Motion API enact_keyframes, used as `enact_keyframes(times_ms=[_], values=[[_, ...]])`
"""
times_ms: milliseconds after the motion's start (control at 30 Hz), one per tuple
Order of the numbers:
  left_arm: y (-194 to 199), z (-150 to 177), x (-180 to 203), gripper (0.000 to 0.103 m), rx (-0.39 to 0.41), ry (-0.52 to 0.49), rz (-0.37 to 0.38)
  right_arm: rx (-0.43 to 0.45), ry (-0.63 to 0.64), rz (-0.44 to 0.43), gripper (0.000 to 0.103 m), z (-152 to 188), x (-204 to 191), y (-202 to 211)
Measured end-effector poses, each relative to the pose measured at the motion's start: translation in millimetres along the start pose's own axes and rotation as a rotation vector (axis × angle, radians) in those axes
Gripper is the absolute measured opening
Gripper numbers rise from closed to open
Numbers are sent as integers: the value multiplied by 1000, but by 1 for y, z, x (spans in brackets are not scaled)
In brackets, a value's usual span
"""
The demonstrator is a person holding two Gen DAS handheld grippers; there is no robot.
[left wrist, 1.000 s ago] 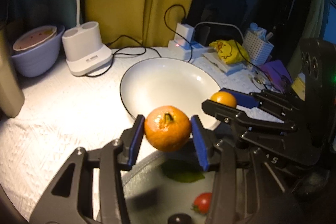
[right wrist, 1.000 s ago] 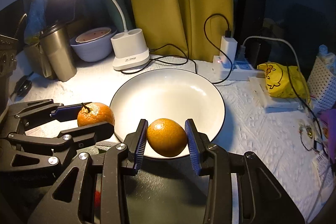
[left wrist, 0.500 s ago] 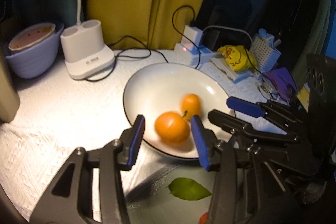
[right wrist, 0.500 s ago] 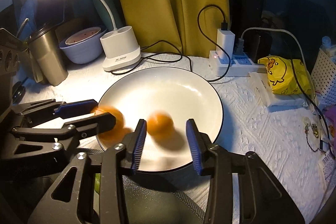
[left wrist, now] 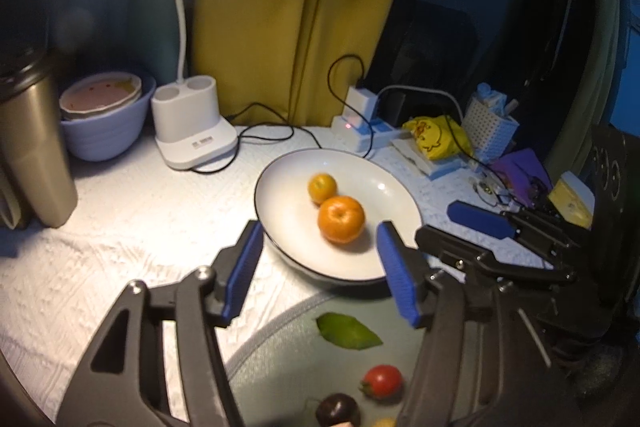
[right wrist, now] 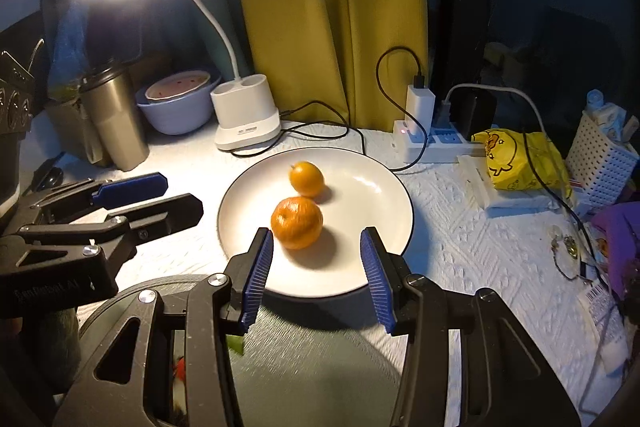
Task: Organize fruits
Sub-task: 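Lower the stemmed tangerine into the white plate and open the left tool, then move both open tools back over the fruit tray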
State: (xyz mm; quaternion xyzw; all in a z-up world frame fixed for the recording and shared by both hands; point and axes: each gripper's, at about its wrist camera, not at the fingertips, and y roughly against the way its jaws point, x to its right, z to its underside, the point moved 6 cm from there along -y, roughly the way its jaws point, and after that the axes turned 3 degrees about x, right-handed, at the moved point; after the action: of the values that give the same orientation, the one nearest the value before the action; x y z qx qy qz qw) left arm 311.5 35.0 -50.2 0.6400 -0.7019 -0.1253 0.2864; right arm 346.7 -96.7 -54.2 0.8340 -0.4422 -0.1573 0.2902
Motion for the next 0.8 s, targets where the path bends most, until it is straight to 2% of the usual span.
enact_keyframes(times_ms=[467, 800], values=[[60, 18, 9, 63, 47, -6, 10, 30, 7, 15, 48, 21, -23, 57], [87, 36, 8, 64, 58, -5, 11, 32, -1, 13, 48, 43, -39, 86]])
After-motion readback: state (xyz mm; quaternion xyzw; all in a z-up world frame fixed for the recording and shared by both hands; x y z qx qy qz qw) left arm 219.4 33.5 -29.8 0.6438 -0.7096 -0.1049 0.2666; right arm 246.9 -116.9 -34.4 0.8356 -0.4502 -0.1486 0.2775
